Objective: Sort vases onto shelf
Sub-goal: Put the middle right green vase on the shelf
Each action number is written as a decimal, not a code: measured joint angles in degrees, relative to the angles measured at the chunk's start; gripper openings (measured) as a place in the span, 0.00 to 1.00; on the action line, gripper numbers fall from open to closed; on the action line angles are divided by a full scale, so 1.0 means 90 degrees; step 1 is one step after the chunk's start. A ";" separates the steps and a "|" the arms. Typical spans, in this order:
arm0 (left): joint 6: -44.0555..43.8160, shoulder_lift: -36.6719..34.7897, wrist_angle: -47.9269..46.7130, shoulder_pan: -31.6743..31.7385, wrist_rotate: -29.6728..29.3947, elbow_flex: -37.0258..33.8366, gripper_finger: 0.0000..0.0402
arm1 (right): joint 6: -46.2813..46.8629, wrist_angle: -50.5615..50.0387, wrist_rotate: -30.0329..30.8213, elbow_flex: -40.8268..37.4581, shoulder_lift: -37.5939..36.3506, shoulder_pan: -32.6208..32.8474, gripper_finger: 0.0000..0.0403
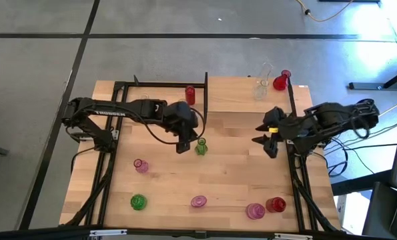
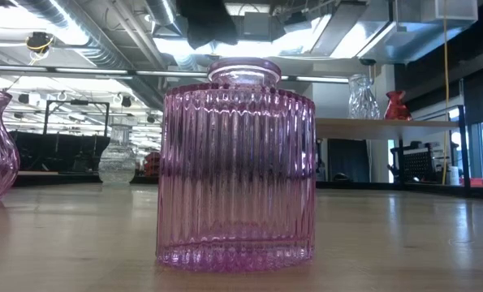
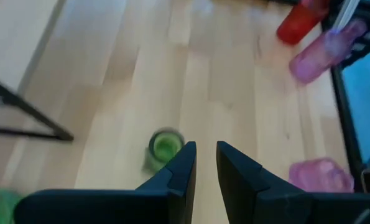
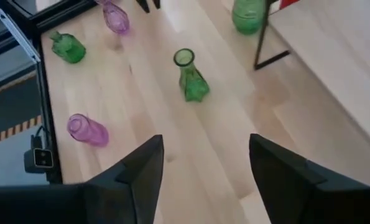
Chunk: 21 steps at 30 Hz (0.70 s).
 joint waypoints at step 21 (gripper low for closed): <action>-0.0612 0.0552 0.0749 0.0751 0.0377 -0.0867 0.44 | 0.0649 0.2932 -0.0590 -0.2119 -0.0170 0.0003 0.51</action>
